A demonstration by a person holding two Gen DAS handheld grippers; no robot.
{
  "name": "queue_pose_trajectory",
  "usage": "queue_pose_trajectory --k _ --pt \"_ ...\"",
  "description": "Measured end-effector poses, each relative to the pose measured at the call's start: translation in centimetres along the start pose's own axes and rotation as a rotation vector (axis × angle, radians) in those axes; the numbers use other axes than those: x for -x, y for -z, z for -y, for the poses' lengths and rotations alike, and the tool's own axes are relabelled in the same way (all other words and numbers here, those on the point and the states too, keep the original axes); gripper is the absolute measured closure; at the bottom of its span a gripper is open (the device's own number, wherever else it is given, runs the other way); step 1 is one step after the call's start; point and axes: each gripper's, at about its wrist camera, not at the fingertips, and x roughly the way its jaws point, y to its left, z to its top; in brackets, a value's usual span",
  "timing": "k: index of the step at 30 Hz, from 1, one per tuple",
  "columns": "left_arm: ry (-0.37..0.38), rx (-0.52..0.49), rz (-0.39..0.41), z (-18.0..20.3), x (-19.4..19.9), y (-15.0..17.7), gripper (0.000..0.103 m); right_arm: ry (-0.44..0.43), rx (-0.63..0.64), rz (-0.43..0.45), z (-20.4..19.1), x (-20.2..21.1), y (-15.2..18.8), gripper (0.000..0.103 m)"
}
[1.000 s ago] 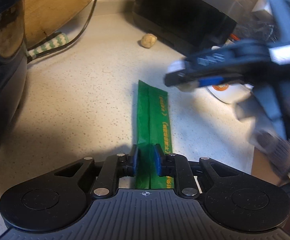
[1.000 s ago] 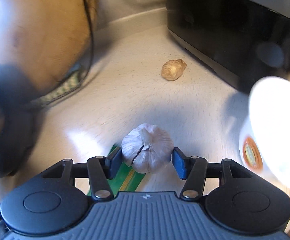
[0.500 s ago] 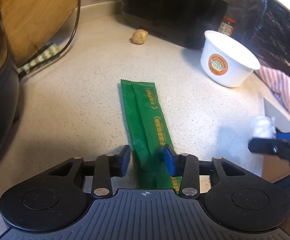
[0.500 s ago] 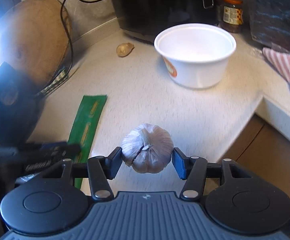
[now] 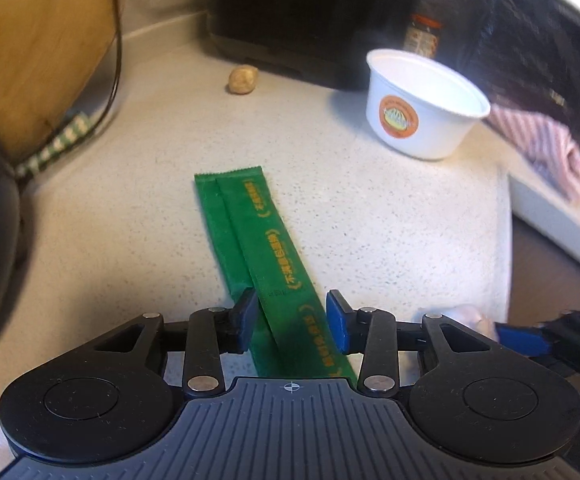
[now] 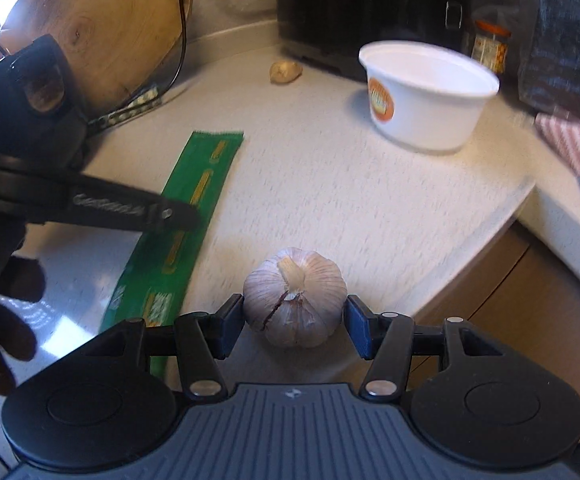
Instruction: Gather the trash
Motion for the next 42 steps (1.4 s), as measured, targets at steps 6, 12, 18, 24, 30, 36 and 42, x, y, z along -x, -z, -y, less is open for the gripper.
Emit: queue_pose_trajectory --k 6,12,18,24,30,36,42 --pt "-0.113 -0.075 0.015 0.8 -0.6 0.2 0.056 -0.006 -0.004 0.028 -0.2 1.0 1.3 0.047" --pt "-0.064 0.0 -0.002 -0.4 -0.8 0.0 0.055 -0.005 -0.006 0.04 -0.4 1.3 1.7 0.046" --pt "-0.016 0.074 -0.002 -1.0 -1.4 0.0 0.049 -0.012 -0.001 0.042 -0.7 1.3 1.8 0.046" --pt "0.008 0.022 0.0 -0.6 -1.2 0.2 0.053 0.003 -0.007 0.066 -0.7 1.6 1.6 0.046" --pt "0.036 0.054 0.007 -1.3 -0.5 0.7 0.067 -0.001 -0.033 0.065 0.2 1.4 1.2 0.044" --pt "0.075 0.054 0.038 -1.2 0.5 1.2 0.073 -0.025 -0.028 0.046 -0.2 0.8 1.3 0.045" --pt "0.098 0.029 0.068 -1.1 2.1 1.1 0.082 -0.048 -0.09 0.064 0.9 1.7 0.8 0.055"
